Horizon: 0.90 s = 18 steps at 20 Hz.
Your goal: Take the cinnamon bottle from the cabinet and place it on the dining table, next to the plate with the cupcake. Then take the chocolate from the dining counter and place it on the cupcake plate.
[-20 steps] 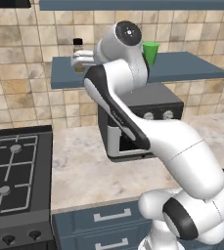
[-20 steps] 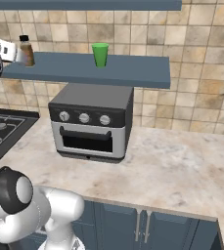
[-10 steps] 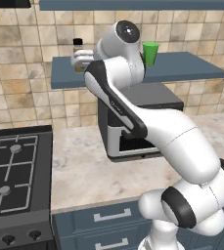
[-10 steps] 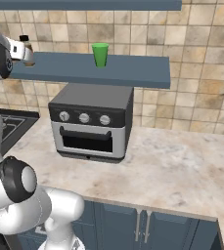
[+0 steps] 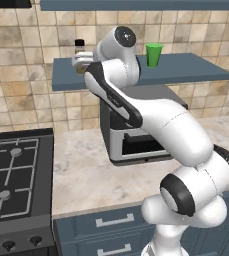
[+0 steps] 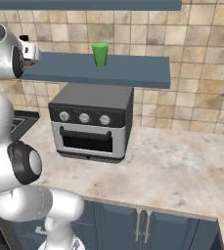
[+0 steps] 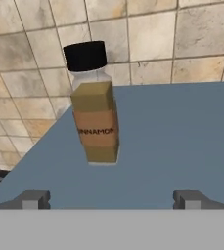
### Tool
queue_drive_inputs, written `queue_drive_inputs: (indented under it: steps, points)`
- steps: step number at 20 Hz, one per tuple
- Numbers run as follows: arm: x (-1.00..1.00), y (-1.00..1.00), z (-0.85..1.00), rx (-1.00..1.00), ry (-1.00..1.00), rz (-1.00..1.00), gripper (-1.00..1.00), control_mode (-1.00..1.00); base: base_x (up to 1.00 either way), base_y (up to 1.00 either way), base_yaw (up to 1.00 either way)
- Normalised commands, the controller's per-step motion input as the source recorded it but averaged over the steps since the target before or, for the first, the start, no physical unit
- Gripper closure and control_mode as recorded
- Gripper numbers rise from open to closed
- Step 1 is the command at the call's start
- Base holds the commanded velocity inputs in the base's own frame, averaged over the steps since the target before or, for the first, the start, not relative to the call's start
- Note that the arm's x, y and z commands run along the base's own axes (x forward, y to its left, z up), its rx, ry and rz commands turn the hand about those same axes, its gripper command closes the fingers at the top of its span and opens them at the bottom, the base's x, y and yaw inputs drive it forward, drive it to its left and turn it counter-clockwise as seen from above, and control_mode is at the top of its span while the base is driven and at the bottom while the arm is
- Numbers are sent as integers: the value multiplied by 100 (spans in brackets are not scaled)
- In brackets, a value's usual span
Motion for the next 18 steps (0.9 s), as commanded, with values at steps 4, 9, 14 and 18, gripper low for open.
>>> queue_drive_inputs:
  steps: [4, 9, 14, 18]
  points:
    - [49, 25, 0, 0, 0, 0, -100, -100, 0, 0, 0]
    - [33, 27, 0, 0, 0, 0, -100, -100, 0, 0, 0]
    - [32, 5, 0, -5, 0, 0, -100, -100, 0, 0, 0]
    - [20, 0, -1, -8, -4, 0, -100, -100, 0, 0, 0]
